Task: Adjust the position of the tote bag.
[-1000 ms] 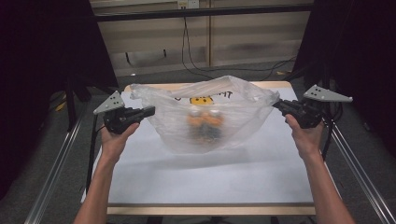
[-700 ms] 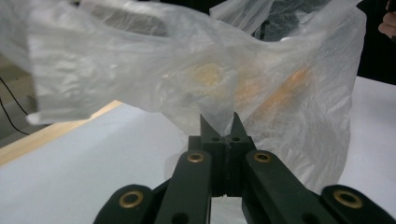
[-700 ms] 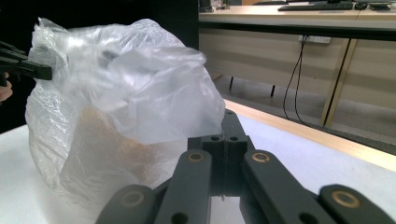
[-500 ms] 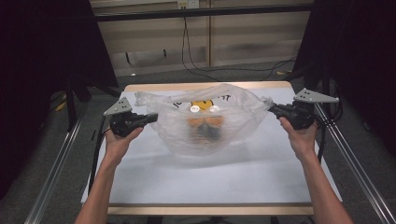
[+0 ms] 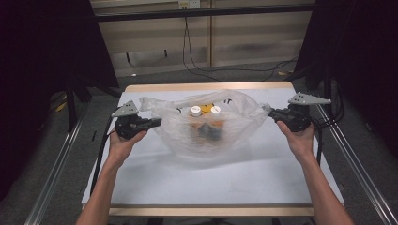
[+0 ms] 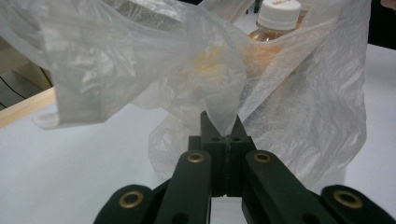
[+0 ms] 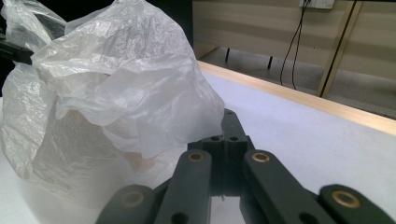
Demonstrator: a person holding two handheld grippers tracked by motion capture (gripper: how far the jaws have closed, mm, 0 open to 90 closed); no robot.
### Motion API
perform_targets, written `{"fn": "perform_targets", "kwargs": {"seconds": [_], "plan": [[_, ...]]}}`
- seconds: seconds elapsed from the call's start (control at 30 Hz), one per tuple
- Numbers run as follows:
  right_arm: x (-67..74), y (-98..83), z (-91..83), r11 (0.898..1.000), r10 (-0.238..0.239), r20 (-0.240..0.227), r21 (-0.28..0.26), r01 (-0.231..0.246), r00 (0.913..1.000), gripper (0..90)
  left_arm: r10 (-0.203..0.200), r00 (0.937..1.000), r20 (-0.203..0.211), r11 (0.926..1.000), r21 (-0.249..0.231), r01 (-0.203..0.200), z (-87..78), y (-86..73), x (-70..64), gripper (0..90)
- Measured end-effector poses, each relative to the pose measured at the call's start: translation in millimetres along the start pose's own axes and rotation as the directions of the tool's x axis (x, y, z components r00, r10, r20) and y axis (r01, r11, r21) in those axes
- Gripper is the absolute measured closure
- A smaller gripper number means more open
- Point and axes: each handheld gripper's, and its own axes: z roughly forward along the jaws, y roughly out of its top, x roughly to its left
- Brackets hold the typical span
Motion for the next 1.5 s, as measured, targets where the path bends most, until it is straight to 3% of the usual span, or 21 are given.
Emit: {"fn": "perform_targets", "kwargs": {"seconds": [0.37,0.57,0.97,1.23,1.43,1.5], "plan": [[1.5,-10.1,12.4,0.997,-0.017,-0.007,0.069,0.017,0.9998,90.0,-0.017,0.9997,0.019,0.9991,0.039,0.017,7.0,-8.1,1.9,90.0],[-0.8,-22.1,23.4,0.993,0.005,-0.015,0.121,-0.003,0.9999,90.0,-0.03,0.9994,0.019,0.9971,0.07,0.028,13.6,-16.1,3.3,90.0],[-0.8,-34.9,34.9,0.98,-0.004,-0.028,0.201,0.009,0.9996,90.0,-0.029,0.9991,0.031,0.9863,0.163,0.024,25.3,-27.1,4.6,90.0],[-3.3,-48.3,43.5,0.966,0.009,-0.033,0.259,0.0,0.9994,90.0,-0.027,0.9991,0.033,0.9792,0.202,0.019,33.6,-32.3,3.4,90.0],[1.4,-55.8,52.8,0.951,-0.01,-0.042,0.308,0.023,0.9991,90.0,-0.049,0.9982,0.035,0.9735,0.225,0.04,38.8,-40.9,4.8,90.0],[1.7,-57.8,54.4,0.947,-0.013,-0.041,0.321,0.025,0.9991,90.0,-0.038,0.9989,0.029,0.9707,0.238,0.03,40.5,-41.9,4.5,90.0]]}}
